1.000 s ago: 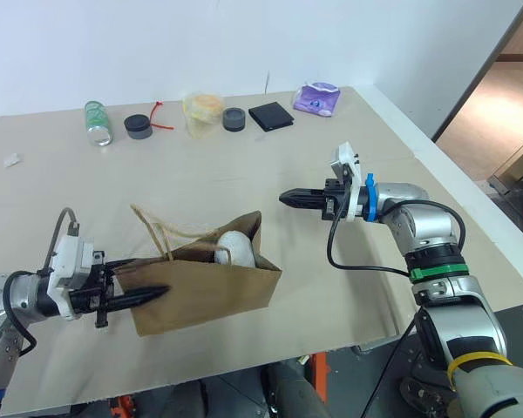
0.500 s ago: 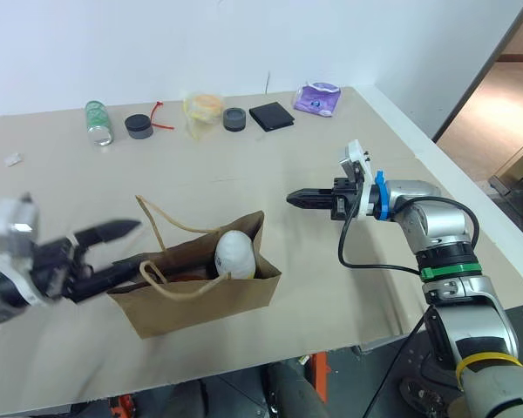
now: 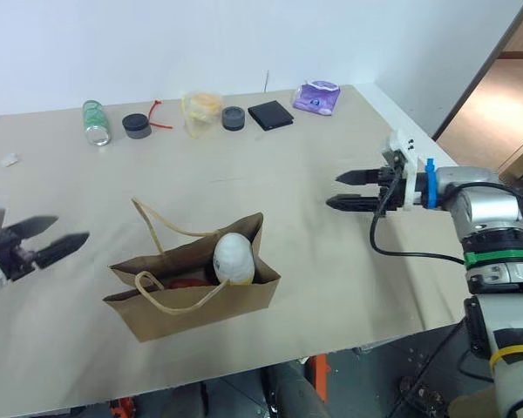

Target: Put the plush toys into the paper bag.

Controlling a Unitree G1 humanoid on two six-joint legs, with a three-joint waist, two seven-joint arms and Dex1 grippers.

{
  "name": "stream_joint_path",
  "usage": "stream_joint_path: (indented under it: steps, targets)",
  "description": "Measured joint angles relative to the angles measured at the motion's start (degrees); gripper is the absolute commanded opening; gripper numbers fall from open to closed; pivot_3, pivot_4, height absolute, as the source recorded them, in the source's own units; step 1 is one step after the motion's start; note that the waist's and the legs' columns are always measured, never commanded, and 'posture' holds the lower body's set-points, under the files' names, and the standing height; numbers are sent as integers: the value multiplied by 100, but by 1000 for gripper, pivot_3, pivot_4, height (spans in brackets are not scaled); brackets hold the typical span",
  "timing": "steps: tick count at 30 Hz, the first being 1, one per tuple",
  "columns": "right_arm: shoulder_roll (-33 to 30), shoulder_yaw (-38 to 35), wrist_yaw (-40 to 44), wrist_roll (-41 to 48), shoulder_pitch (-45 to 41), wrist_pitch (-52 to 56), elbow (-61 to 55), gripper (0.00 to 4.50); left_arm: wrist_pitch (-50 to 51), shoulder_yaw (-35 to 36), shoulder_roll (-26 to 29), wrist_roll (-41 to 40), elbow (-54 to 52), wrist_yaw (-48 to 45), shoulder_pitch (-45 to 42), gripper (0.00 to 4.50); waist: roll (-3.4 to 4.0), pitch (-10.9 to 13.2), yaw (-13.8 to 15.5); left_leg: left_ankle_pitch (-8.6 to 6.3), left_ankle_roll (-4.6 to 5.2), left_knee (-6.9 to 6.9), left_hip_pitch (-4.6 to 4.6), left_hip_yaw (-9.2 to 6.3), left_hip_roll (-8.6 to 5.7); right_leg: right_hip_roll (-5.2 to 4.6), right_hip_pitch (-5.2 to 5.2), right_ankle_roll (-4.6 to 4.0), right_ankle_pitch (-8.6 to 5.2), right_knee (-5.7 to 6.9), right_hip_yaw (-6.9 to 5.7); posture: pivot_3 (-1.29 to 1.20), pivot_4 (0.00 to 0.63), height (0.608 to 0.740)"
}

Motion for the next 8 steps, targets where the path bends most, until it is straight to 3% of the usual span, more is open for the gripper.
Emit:
stream_joint_path:
  steps: [8]
  targets:
    - [-286,-13,251,-157,125,-108,132,4461,-371,-59,148,559,151,-682,131,4500,0,0,-1,0,0,-5,6,2,0,-2,1,0,-1,0,0,0,150,740]
